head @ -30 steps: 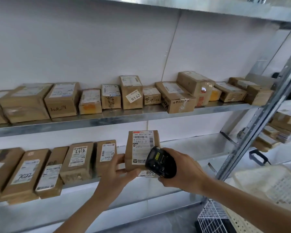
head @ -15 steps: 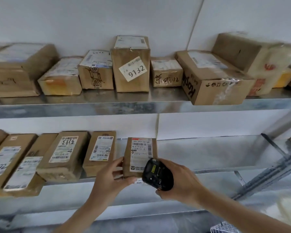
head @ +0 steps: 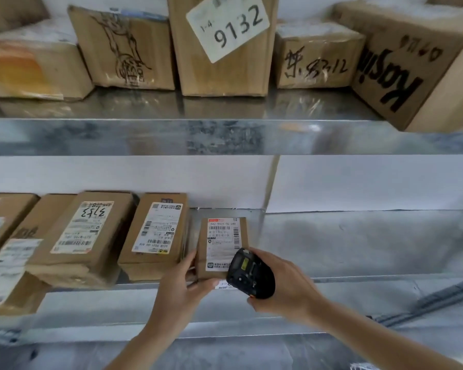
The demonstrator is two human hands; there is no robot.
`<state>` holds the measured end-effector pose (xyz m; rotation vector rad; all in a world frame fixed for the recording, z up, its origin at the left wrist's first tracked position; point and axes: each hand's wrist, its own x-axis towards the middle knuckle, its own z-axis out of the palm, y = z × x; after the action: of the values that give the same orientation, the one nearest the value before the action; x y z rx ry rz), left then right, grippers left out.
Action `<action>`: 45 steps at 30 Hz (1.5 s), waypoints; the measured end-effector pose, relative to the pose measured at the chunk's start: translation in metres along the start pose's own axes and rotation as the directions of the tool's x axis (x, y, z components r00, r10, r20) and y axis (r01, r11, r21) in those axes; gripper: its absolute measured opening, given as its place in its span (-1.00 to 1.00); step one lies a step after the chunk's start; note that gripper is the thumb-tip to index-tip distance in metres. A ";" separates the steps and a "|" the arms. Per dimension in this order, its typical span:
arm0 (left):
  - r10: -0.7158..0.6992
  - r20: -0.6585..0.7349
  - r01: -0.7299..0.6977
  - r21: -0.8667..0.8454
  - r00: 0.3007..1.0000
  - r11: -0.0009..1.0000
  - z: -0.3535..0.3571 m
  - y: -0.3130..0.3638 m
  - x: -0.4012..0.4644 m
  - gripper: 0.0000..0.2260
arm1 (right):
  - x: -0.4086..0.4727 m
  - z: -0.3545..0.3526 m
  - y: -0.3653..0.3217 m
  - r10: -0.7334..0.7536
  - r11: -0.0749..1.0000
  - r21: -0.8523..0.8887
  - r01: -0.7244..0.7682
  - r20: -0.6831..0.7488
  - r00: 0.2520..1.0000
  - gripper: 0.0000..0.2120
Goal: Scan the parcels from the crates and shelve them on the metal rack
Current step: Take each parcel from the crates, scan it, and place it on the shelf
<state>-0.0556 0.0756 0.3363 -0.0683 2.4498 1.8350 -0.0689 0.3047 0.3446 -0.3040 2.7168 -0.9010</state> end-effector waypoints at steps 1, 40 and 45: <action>0.001 -0.007 -0.001 -0.005 1.000 1.000 0.001 0.000 0.002 -0.41 | 0.004 -0.001 0.001 -0.002 1.000 0.007 0.002 -0.007 1.000 -0.12; 0.077 -0.128 -0.062 0.121 0.989 0.991 0.012 -0.003 0.038 -0.49 | 0.039 -0.036 0.011 -0.031 0.995 -0.093 0.023 -0.088 0.996 -0.23; 0.128 -0.117 -0.117 0.089 0.985 0.989 -0.011 0.019 0.014 -0.34 | 0.016 -0.049 -0.013 -0.088 0.986 -0.148 0.073 -0.097 0.991 -0.23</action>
<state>-0.0713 0.0710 0.3565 -0.0262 2.6668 1.8256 -0.0974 0.3171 0.3873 -0.4099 2.8906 -0.7624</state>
